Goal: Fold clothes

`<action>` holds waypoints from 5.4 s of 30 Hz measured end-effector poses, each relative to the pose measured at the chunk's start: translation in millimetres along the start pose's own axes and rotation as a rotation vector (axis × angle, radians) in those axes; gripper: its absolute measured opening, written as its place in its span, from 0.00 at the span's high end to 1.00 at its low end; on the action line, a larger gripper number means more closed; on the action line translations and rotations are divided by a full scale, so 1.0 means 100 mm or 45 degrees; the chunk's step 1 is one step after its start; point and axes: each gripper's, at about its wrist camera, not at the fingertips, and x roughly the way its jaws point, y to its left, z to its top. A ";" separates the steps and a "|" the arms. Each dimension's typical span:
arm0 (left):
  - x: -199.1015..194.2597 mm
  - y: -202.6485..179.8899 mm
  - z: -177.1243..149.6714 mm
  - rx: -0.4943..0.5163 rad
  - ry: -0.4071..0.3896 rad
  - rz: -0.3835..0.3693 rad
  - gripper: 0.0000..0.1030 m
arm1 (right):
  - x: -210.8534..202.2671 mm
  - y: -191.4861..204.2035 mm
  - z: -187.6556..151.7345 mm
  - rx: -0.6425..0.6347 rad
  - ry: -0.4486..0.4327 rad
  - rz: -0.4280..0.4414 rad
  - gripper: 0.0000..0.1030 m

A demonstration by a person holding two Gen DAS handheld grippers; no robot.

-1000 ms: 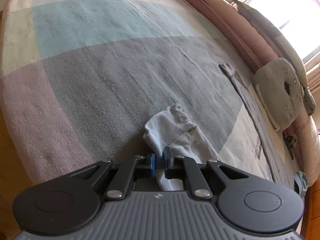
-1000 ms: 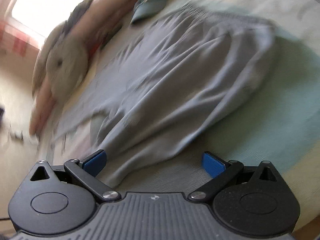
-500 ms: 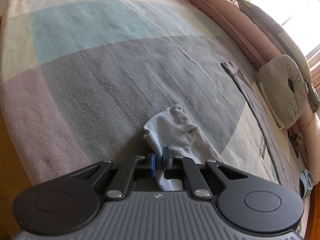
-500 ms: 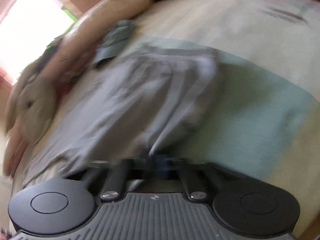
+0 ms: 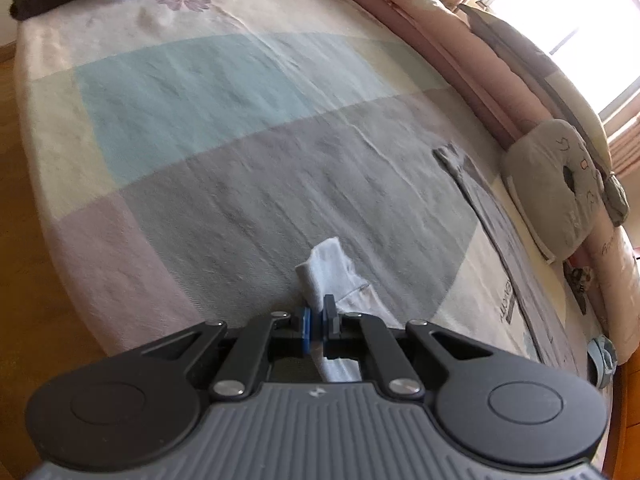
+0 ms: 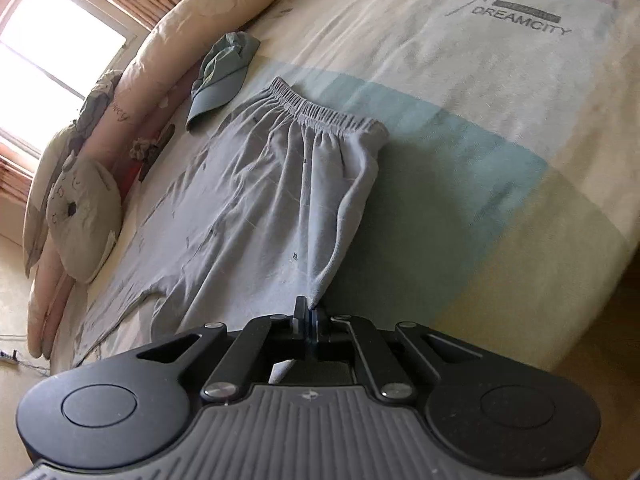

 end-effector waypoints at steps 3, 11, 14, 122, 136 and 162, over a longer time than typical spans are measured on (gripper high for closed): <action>0.03 0.07 0.03 0.009 0.012 0.043 0.97 | 0.00 0.04 -0.08 -0.026 0.067 -0.023 0.99; 0.10 0.25 0.04 -0.039 0.041 0.105 0.93 | 0.06 -0.04 -0.22 0.012 0.124 -0.092 0.89; 0.02 0.27 0.09 -0.039 0.014 0.127 0.94 | -0.08 -0.07 -0.12 0.014 0.021 -0.084 0.73; 0.19 -2.36 -2.30 1.127 0.377 -0.315 0.47 | 0.66 0.70 -0.44 -1.264 0.072 -0.081 0.00; 0.06 -1.26 -1.42 0.951 0.290 -0.284 0.39 | 0.65 1.55 -0.72 -1.213 0.037 -0.130 0.00; 0.01 -0.39 -0.73 0.888 0.073 -0.056 0.36 | 1.17 2.29 -1.68 -1.454 0.318 -0.006 0.00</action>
